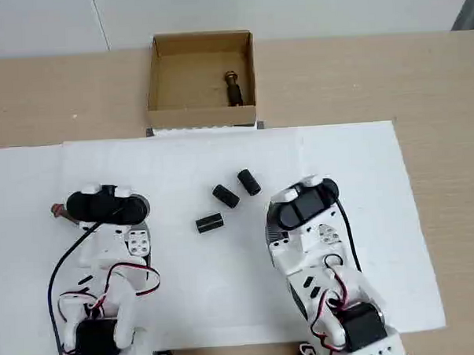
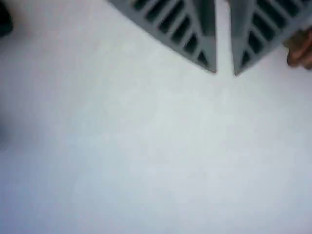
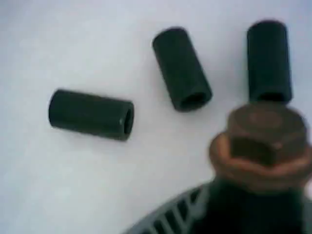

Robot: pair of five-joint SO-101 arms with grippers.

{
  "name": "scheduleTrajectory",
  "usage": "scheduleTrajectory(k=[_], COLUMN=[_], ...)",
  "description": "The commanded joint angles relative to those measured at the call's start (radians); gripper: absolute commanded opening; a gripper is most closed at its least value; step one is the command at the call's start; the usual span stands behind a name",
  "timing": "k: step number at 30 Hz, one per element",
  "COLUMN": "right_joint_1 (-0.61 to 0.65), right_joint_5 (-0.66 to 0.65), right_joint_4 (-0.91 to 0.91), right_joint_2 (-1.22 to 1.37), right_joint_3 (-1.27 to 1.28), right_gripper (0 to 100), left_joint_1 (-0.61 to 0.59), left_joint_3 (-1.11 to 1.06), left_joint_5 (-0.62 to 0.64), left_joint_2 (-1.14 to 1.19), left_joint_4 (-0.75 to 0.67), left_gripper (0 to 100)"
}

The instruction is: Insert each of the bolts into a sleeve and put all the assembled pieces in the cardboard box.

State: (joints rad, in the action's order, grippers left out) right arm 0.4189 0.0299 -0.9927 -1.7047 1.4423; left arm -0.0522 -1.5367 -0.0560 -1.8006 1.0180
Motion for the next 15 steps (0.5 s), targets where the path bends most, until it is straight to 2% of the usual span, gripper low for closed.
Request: scheduleTrajectory(k=[1, 15], right_joint_1=[-0.007, -0.008], right_joint_5=[0.014, 0.014], right_joint_4=[0.016, 0.197], right_joint_2=[0.133, 0.951], right_joint_3=[-0.149, -0.729], right_gripper=[0.2, 0.3], left_joint_1=[-0.005, -0.006], left_joint_3=[-0.025, -0.101], left_joint_5=[-0.005, -0.003], left_joint_2=[-0.006, -0.008], left_joint_4=[-0.002, -0.003], left_gripper=[1, 1])
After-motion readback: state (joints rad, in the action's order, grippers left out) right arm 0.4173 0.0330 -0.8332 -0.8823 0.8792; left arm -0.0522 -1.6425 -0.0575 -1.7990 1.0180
